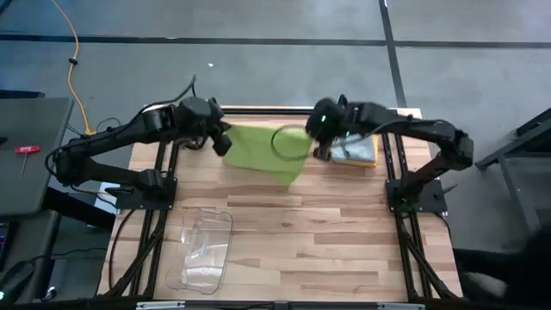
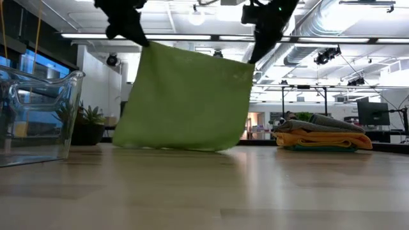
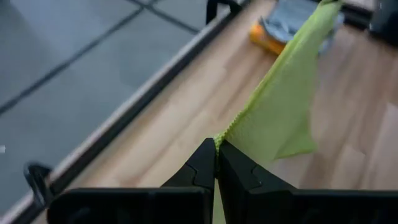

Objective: Fold microfiber towels
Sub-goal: Fold the green towel

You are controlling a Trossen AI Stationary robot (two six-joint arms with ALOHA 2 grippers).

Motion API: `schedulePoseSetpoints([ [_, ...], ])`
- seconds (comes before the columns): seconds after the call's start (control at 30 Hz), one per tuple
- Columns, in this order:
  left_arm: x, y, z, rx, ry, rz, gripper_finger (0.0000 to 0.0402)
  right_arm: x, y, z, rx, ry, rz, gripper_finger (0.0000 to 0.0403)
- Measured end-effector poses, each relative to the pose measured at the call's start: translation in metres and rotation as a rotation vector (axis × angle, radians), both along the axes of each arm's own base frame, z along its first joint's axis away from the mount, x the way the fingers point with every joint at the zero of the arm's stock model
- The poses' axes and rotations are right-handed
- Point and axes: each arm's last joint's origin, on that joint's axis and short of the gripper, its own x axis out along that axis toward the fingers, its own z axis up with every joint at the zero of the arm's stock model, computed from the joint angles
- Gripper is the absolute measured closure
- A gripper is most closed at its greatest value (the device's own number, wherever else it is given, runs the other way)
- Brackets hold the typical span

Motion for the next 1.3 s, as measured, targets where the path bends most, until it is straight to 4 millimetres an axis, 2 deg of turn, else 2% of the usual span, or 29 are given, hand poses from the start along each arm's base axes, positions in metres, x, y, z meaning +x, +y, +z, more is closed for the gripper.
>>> schedulePoseSetpoints([
  [0.13, 0.003, 0.02, 0.003, 0.082, -0.032, 0.016, 0.0401, -0.012, -0.03, 0.009, -0.071, -0.015, -0.005, 0.0403],
  [0.23, 0.003, 0.033, 0.004, 0.133, -0.043, 0.041, 0.0401, -0.015, -0.042, 0.02, -0.126, -0.047, -0.005, 0.0403],
  [0.37, -0.002, 0.042, 0.004, 0.175, -0.031, 0.077, 0.0401, -0.014, -0.046, 0.035, -0.163, -0.12, -0.053, 0.0403],
  [0.43, -0.002, 0.042, -0.001, 0.167, -0.021, 0.075, 0.0401, -0.012, -0.042, 0.036, -0.145, -0.13, -0.048, 0.0403],
  [0.53, -0.001, 0.04, -0.013, 0.121, -0.008, 0.063, 0.0401, -0.007, -0.031, 0.024, -0.083, -0.117, -0.004, 0.0403],
  [0.67, 0.005, 0.032, -0.031, 0.055, -0.01, 0.04, 0.0401, 0.001, -0.011, -0.003, 0.017, -0.087, 0.05, 0.0403],
  [0.87, 0.012, 0.012, -0.062, -0.055, 0.023, 0.008, 0.0401, 0.01, 0.021, -0.045, 0.131, -0.064, 0.105, 0.0403],
  [1.03, 0.015, -0.007, -0.09, -0.147, 0.06, -0.004, 0.0401, 0.014, 0.041, -0.076, 0.229, -0.109, 0.117, 0.0403],
  [1.3, 0.015, -0.03, -0.119, -0.261, 0.083, -0.003, 0.0401, 0.016, 0.067, -0.106, 0.337, -0.187, 0.082, 0.0403],
])
